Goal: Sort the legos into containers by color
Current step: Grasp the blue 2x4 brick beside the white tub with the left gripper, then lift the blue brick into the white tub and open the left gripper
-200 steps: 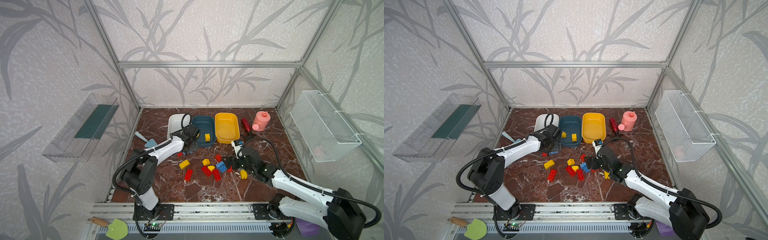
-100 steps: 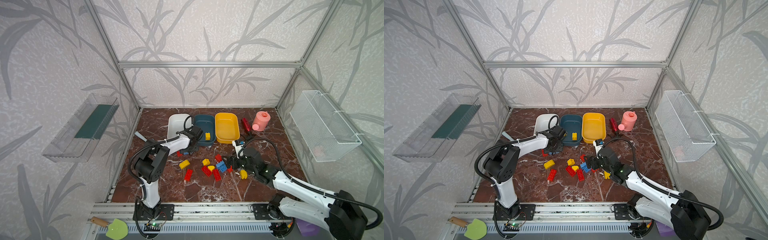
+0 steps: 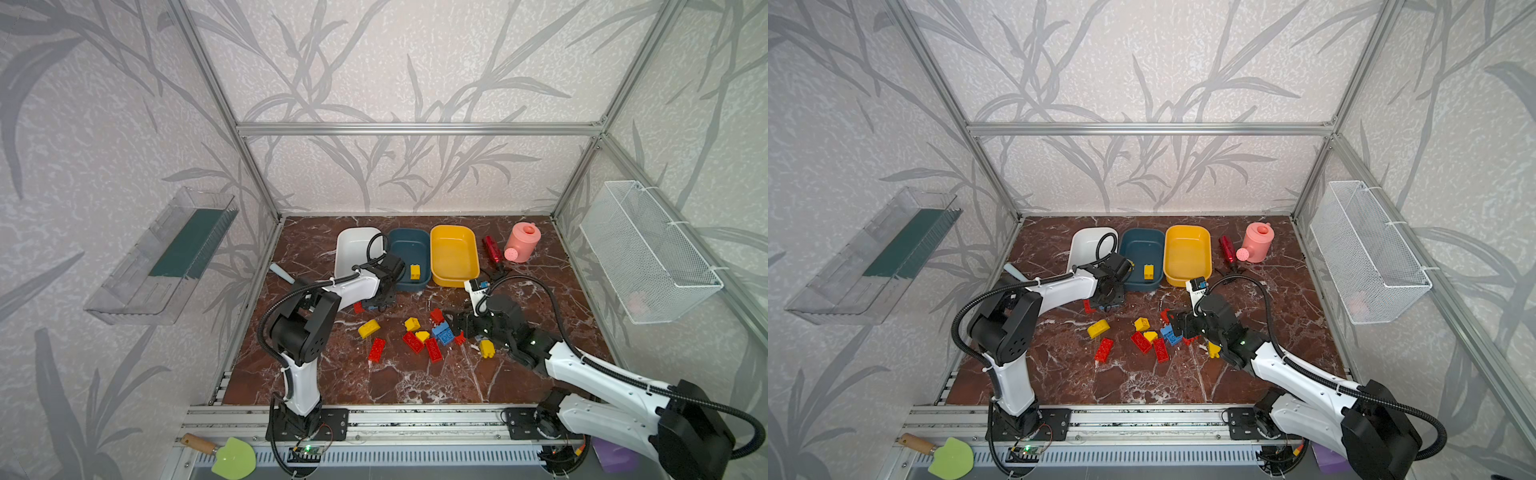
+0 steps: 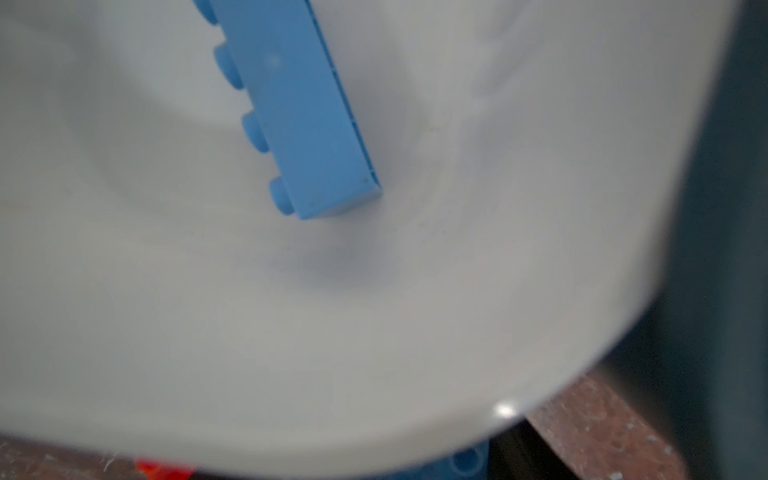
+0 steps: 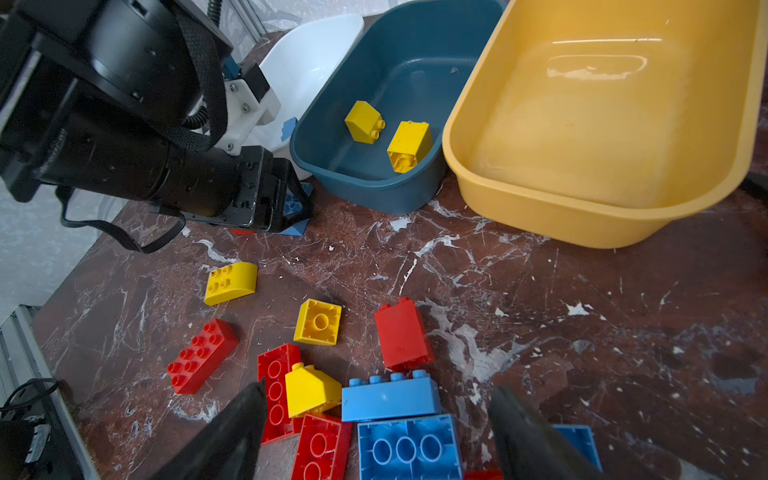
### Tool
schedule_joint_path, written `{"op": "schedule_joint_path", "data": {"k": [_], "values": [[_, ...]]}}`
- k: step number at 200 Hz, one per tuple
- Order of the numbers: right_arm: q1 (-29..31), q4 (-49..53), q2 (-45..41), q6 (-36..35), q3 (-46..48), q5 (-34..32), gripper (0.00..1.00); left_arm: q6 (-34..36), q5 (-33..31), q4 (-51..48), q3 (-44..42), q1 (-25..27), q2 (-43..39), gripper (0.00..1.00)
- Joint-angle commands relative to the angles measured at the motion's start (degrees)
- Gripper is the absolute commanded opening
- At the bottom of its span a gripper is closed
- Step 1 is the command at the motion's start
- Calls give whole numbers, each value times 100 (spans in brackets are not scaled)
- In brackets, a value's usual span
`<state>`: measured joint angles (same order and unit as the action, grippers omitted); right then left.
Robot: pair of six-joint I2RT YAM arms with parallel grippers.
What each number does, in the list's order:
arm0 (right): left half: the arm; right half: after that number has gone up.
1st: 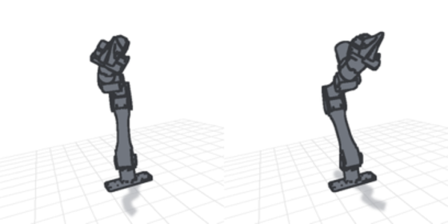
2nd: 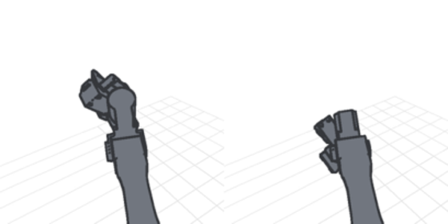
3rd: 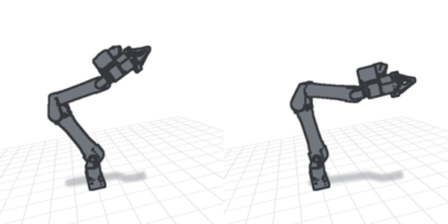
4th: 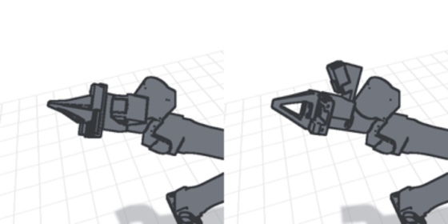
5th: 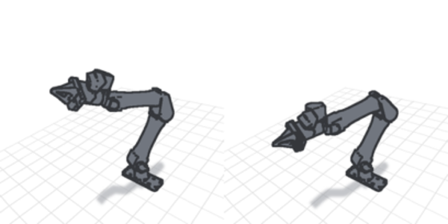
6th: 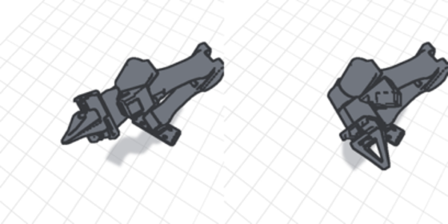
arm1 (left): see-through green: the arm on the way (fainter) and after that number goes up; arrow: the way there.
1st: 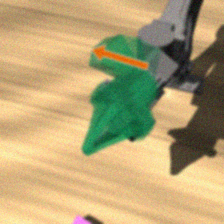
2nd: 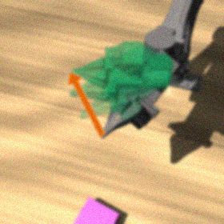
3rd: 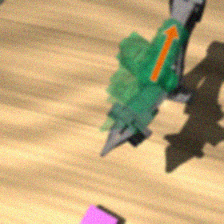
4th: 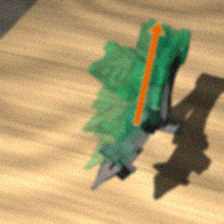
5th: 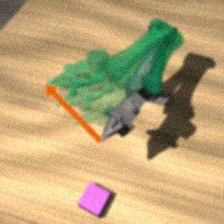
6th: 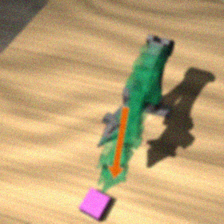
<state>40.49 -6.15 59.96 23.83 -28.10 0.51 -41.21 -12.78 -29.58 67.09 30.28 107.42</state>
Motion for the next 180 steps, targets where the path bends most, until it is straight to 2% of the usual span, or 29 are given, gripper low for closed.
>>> {"op": "schedule_joint_path", "data": {"k": [1, 52, 94, 130, 160, 180], "values": [[38, -97, 16, -8, 51, -23, 84, -106, -58, -125, -131, 14, -432, 55], [90, -40, -71, -46, 46, -69, 84, 66, 50, -537, -38, 18, -1564, 54], [113, -18, -90, -46, 15, -21, 84, 521, -266, -1228, 734, -177, -1922, 55], [118, 18, -99, -72, -3, -58, 84, 758, 56, -1329, 1287, -745, -1632, 54], [119, 9, -60, -72, -11, -24, 84, 825, 477, -1373, 1801, -1224, -975, 54], [117, 4, -46, -61, -8, -12, 84, 854, 556, -1334, 2072, -1314, -535, 54]]}}
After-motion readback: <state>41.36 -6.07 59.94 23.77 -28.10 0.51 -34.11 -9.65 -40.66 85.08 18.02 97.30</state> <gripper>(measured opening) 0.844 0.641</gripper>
